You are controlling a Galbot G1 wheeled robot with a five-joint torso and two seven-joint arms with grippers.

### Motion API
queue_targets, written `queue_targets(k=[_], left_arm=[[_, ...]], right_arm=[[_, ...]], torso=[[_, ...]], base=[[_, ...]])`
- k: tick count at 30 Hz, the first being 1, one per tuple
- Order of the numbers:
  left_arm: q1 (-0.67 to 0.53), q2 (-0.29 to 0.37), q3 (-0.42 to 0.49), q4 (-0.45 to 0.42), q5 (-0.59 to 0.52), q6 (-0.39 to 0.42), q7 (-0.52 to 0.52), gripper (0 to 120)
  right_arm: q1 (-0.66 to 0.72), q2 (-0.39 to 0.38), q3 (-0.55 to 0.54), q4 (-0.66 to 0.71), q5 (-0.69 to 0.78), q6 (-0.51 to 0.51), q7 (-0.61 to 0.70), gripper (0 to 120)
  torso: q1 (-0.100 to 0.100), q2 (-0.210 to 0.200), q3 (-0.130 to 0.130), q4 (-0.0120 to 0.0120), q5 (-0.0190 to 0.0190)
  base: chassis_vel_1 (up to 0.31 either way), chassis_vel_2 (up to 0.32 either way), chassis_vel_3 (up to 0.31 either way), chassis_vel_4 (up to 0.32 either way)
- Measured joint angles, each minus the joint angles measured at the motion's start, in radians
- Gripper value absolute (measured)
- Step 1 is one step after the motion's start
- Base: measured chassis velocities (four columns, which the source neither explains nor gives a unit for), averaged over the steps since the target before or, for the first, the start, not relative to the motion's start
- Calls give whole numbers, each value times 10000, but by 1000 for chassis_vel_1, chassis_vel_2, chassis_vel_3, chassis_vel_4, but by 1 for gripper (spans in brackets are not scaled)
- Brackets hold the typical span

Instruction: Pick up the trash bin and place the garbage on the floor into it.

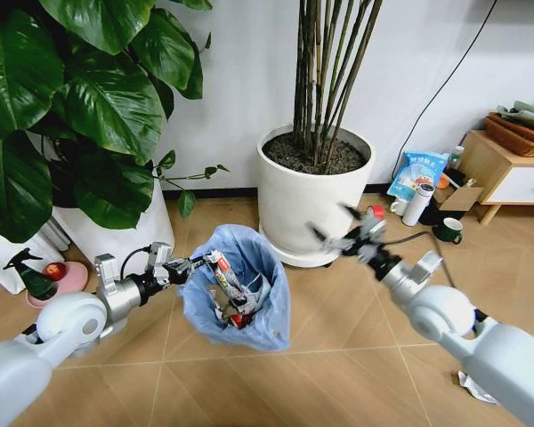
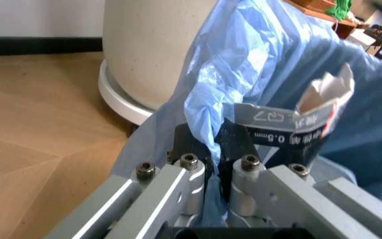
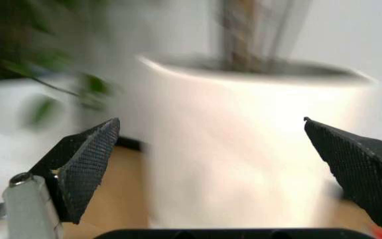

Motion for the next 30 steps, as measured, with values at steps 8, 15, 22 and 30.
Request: queue_targets(k=[8, 15, 22, 30], left_arm=[[587, 76, -676, -191, 163, -27, 215, 0], [1036, 139, -1130, -244, 311, -58, 369, 0], [940, 153, -1112, -236, 306, -64, 389, 0], [879, 101, -1080, -126, 293, -75, 464, 0]], right_arm=[[-2919, 874, 2202, -1430, -1129, -566, 811, 100], [-4721, 2216, 3660, -1568, -2186, -1022, 1426, 100], [-5805, 3115, 4317, -1925, -2632, -1450, 2461, 100], [-5956, 3763, 4640, -2785, -2469, -1821, 3377, 100]], torso=[[0, 0, -1, -4, 2], [-1, 0, -1, -3, -6], [-1, 0, -1, -2, 0], [-1, 0, 0, -2, -4]], base=[[0, 0, 0, 0], [0, 0, 0, 0], [0, 0, 0, 0], [0, 0, 0, 0]])
